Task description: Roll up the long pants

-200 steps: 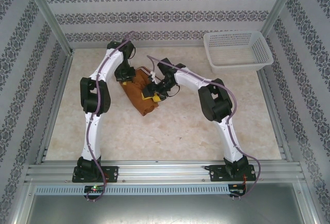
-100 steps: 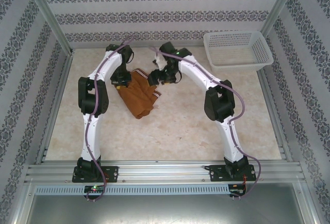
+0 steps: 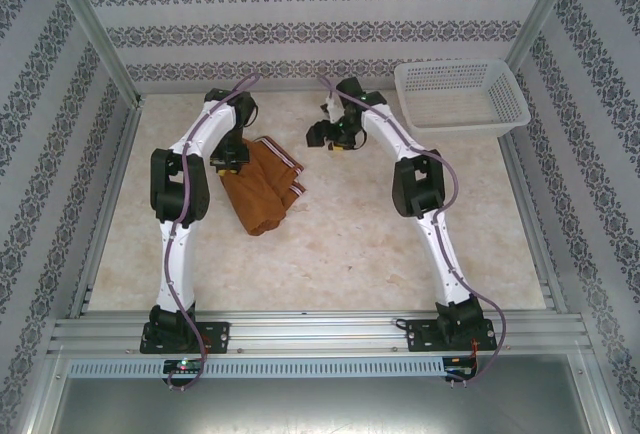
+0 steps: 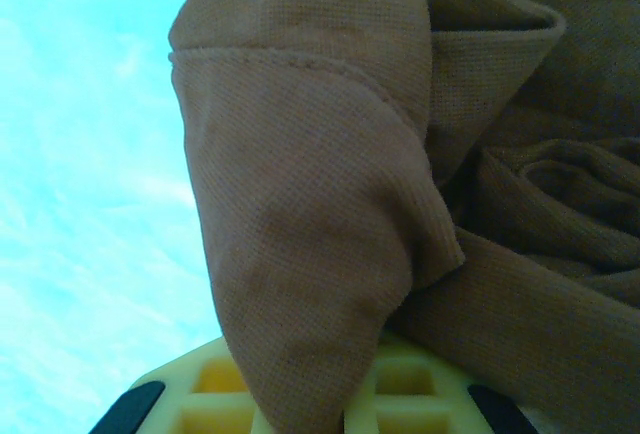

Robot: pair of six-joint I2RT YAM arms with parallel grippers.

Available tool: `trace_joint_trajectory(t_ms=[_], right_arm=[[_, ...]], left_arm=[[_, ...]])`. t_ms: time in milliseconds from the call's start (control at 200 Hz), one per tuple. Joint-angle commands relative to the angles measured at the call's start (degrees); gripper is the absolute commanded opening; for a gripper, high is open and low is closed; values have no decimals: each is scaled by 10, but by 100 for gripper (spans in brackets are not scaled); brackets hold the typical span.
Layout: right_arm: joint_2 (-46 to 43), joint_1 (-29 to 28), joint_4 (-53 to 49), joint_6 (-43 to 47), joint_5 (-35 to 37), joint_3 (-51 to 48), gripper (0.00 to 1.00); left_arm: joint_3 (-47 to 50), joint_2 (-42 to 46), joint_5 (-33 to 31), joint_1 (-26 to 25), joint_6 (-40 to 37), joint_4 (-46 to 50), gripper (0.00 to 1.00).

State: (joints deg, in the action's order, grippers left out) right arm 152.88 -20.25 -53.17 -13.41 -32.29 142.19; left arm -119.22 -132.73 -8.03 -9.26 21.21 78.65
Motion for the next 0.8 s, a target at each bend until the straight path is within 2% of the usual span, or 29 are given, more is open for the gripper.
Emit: trace_joint_trajectory(t_ms=[0, 295, 794], right_arm=[[-8, -20, 44, -29, -71, -24, 76], [-6, -62, 80, -60, -132, -47, 76], [-45, -124, 118, -96, -192, -117, 76]], left_arm=[[17, -6, -40, 15, -5, 47, 0], [2, -4, -38, 14, 6, 45, 0], [9, 17, -32, 15, 58, 0, 0]])
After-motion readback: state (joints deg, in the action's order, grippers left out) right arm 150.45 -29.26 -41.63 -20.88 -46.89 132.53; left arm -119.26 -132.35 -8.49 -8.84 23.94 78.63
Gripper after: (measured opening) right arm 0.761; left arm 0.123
